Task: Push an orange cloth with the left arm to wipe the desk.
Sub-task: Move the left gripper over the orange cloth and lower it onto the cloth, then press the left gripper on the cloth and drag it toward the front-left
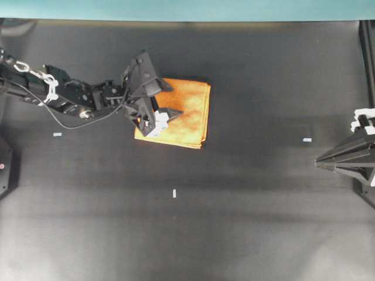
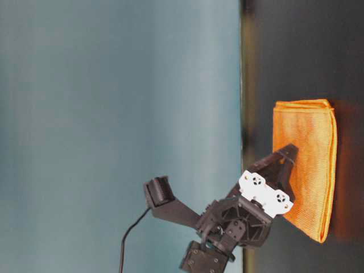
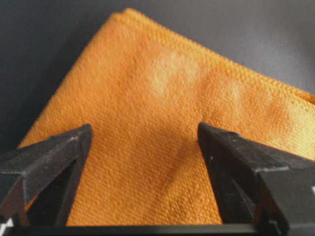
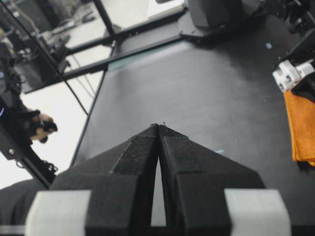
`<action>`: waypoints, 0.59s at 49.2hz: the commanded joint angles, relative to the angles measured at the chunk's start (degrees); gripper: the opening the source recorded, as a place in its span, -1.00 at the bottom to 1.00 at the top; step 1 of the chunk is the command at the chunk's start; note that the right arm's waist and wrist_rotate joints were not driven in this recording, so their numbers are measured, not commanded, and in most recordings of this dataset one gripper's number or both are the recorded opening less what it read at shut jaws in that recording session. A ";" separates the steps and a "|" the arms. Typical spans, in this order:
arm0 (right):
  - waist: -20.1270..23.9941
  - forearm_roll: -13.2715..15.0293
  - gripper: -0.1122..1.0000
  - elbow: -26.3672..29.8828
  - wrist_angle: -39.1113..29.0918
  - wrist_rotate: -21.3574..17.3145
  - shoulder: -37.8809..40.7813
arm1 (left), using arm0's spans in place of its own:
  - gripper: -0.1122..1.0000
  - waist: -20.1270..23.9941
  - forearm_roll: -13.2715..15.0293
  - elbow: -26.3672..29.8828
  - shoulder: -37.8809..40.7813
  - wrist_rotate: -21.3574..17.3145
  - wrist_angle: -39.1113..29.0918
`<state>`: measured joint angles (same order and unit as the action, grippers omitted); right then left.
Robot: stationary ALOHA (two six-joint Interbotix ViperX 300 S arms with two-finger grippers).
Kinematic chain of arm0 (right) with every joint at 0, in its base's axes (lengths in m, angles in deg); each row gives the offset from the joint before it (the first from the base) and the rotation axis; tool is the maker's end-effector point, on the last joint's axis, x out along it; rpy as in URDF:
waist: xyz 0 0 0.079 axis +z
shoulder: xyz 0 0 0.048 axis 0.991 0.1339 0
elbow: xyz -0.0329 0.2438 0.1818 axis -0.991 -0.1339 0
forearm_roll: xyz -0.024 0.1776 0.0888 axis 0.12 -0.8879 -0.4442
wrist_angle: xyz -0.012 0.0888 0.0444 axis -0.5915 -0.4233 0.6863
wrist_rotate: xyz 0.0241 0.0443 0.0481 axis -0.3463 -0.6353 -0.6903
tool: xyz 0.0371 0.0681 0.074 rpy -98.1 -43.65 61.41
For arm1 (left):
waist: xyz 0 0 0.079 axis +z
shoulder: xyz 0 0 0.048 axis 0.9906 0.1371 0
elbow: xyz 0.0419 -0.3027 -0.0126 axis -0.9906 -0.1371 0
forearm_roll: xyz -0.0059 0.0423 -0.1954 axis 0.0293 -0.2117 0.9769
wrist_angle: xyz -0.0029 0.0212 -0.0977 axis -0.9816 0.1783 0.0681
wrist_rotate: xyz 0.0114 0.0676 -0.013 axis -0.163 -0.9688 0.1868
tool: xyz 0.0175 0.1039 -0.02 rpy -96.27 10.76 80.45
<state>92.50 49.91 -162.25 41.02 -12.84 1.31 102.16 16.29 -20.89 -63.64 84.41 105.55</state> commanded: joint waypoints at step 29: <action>0.00 -0.09 -0.80 0.00 0.18 0.00 -0.18 | 0.70 -8.44 -0.18 -3.52 -1.49 3.43 -3.16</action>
<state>92.50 49.91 -162.51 40.93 -12.84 0.87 96.27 16.29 -24.67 -64.17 87.57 103.18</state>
